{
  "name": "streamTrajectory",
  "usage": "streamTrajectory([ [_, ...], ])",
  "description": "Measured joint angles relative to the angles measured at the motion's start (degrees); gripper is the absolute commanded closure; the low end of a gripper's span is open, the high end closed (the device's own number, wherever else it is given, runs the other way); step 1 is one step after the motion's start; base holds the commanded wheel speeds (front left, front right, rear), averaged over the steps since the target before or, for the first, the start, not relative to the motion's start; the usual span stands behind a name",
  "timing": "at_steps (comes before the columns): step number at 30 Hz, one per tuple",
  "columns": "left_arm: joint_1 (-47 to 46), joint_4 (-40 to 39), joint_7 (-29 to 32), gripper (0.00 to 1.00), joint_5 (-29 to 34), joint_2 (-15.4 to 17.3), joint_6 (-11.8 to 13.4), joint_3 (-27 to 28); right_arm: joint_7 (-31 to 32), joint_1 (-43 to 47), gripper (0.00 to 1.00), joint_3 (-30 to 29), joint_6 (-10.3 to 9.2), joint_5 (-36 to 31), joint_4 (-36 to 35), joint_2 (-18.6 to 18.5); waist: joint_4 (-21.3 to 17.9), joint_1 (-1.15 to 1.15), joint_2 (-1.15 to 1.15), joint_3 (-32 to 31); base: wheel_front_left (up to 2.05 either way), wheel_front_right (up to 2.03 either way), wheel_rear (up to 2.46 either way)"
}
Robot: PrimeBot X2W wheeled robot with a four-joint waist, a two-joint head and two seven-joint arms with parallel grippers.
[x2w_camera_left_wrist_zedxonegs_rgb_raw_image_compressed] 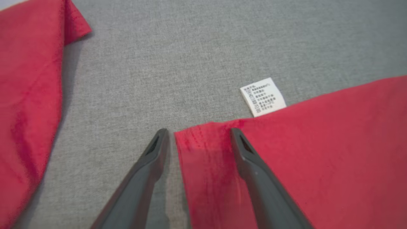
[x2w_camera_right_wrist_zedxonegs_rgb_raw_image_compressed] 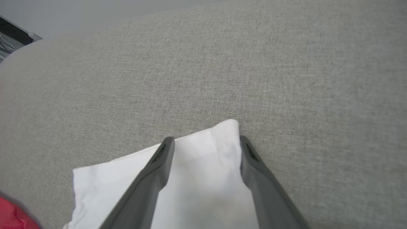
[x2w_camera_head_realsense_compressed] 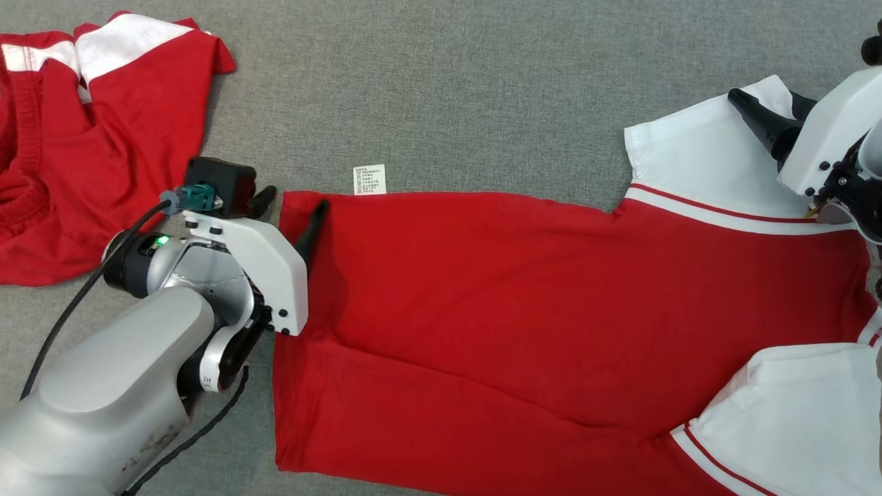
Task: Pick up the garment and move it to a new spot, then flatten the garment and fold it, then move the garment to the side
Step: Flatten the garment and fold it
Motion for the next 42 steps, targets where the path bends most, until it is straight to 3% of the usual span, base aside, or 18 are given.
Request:
streamTrajectory([
  [6,0.2,0.1,0.5,0.00,-1.1,0.4,0.6,0.6,-1.2,-0.6,0.09,2.0,0.00,1.4,0.6,-0.3,-0.1,0.00,0.00,0.2,0.00,0.00,0.00],
  [9,0.2,-0.3,0.9,0.00,-1.4,0.5,-0.1,0.5,-1.5,-0.8,0.51,3.0,0.00,2.2,1.2,-0.7,0.0,0.00,0.00,0.0,0.00,0.00,0.00],
  [10,0.3,-0.3,1.0,0.07,-1.5,0.4,-0.2,0.4,-1.5,-0.9,0.61,3.4,0.00,2.5,1.3,-0.8,0.0,0.00,0.00,0.0,0.00,0.00,0.00],
  [11,0.3,-0.4,1.0,0.25,-1.5,0.4,-0.3,0.3,-1.5,-0.9,0.74,3.7,0.00,2.8,1.4,-0.8,0.0,0.00,0.00,-0.1,0.00,0.00,0.00],
  [12,0.3,-0.5,0.7,0.58,-1.5,0.3,-0.3,0.4,-1.6,-1.0,0.93,4.0,0.00,2.9,1.4,-0.8,0.0,0.00,0.00,-0.1,0.00,0.00,0.00],
  [13,0.3,-0.5,0.5,0.81,-1.5,0.2,-0.3,0.4,-1.8,-1.0,1.00,4.4,0.00,3.2,1.5,-0.9,0.0,0.00,0.00,-0.1,0.00,0.00,0.00],
  [14,0.3,-0.5,0.4,1.00,-1.5,0.1,-0.3,0.4,-2.0,-1.0,1.00,4.8,0.00,3.5,1.4,-0.8,0.0,0.00,0.00,-0.2,0.00,0.00,0.00],
  [31,2.1,0.3,-1.4,1.00,-1.7,1.5,-0.8,0.7,-9.8,-1.3,1.00,7.1,0.00,7.1,2.5,-3.0,-1.6,0.00,0.00,-4.2,0.00,0.00,0.00],
  [37,2.5,0.3,-0.8,1.00,-1.7,2.3,-1.9,0.0,-9.8,-0.6,1.00,8.9,0.00,9.2,1.5,-3.6,-2.3,0.00,0.00,-6.2,0.00,0.00,0.00],
  [42,2.5,0.6,3.2,1.00,-2.5,3.7,-3.4,-1.5,-7.8,1.2,1.00,10.9,0.00,11.3,0.5,-5.1,-3.2,0.00,0.00,-8.8,0.00,0.00,0.00],
])
